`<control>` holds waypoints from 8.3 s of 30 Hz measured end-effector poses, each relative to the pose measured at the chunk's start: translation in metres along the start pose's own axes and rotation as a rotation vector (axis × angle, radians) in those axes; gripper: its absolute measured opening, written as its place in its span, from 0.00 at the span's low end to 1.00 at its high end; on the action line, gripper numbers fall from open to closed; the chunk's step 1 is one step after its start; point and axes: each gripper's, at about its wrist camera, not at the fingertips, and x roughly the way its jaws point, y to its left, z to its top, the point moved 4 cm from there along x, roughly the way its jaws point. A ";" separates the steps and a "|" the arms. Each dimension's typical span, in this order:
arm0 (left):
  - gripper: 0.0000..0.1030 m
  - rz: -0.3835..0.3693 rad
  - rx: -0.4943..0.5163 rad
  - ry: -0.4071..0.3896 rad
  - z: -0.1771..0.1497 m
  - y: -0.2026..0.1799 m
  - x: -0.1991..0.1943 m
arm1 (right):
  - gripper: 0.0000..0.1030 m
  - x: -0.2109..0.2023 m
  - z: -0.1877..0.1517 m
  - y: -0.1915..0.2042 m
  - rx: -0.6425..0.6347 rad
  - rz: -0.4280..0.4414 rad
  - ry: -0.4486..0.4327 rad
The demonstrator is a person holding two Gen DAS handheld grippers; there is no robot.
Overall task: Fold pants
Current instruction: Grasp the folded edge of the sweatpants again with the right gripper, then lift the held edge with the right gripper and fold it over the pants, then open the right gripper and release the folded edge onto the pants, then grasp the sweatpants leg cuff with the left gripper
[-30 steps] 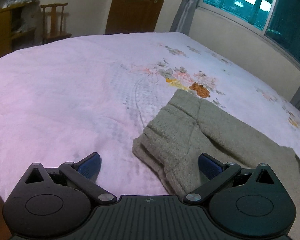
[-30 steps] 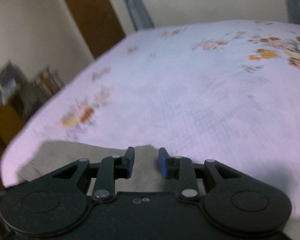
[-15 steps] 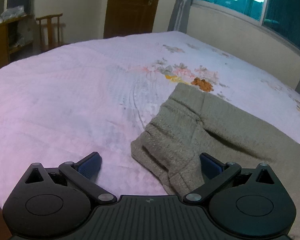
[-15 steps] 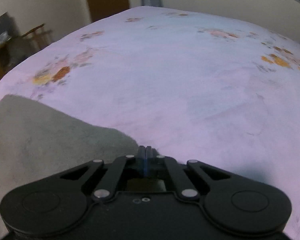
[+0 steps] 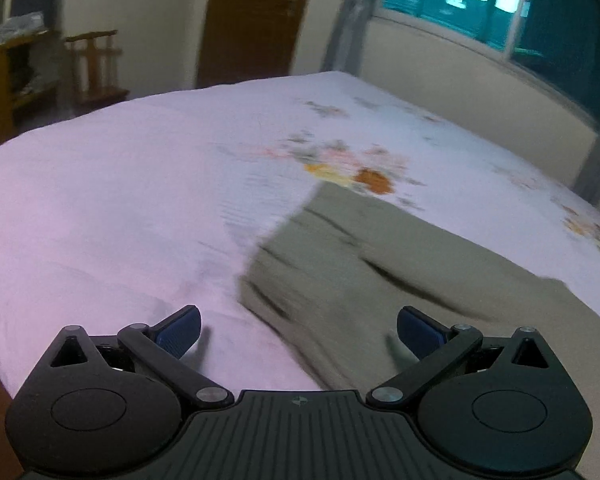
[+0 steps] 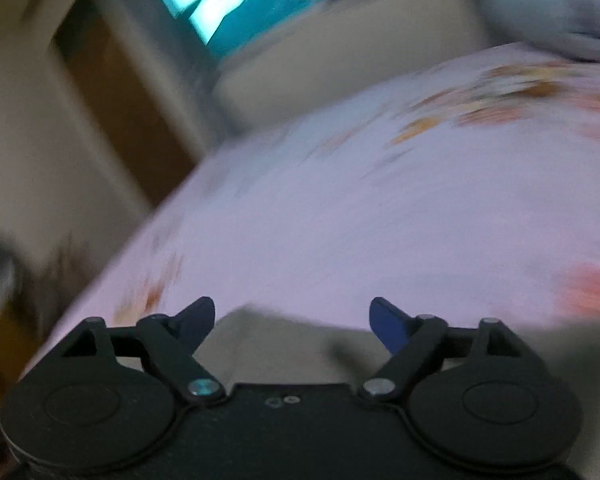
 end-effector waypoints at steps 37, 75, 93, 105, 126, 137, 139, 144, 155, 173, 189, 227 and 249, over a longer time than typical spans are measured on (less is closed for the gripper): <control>1.00 -0.073 0.226 0.014 -0.038 -0.104 -0.037 | 0.13 -0.251 -0.073 -0.291 0.849 -0.301 -0.379; 1.00 -0.281 0.587 0.037 -0.178 -0.371 -0.071 | 0.06 -0.223 -0.058 -0.309 0.746 -0.286 -0.313; 1.00 -0.418 0.541 0.088 -0.209 -0.416 -0.082 | 0.09 -0.226 -0.065 -0.313 0.735 -0.241 -0.304; 1.00 -0.477 0.432 -0.091 -0.131 -0.340 -0.120 | 0.07 -0.223 0.015 -0.183 0.341 -0.228 -0.335; 1.00 -0.269 0.036 -0.037 -0.060 -0.062 -0.088 | 0.30 -0.089 -0.091 0.071 -0.201 -0.081 0.000; 0.71 -0.499 0.159 0.161 -0.078 -0.218 -0.057 | 0.34 -0.169 -0.083 -0.036 0.043 -0.301 -0.113; 0.69 -0.490 0.153 0.190 -0.085 -0.228 -0.052 | 0.35 -0.176 -0.088 -0.049 0.058 -0.305 -0.119; 0.57 -0.455 0.167 0.218 -0.102 -0.240 -0.046 | 0.38 -0.184 -0.096 -0.075 0.111 -0.299 -0.131; 0.32 -0.447 0.180 0.238 -0.107 -0.226 -0.051 | 0.65 -0.169 -0.113 -0.101 0.488 0.051 -0.017; 0.32 -0.450 0.169 0.199 -0.106 -0.224 -0.063 | 0.62 -0.122 -0.125 -0.111 0.801 0.100 -0.061; 0.46 -0.482 0.213 0.205 -0.116 -0.222 -0.053 | 0.70 -0.163 -0.093 -0.067 0.461 0.070 -0.178; 1.00 -0.384 0.041 0.074 -0.041 -0.087 -0.072 | 0.75 -0.133 -0.091 0.028 0.032 -0.051 0.050; 1.00 -0.386 -0.426 0.112 -0.003 0.056 0.087 | 0.79 -0.092 -0.112 0.081 -0.014 -0.111 0.090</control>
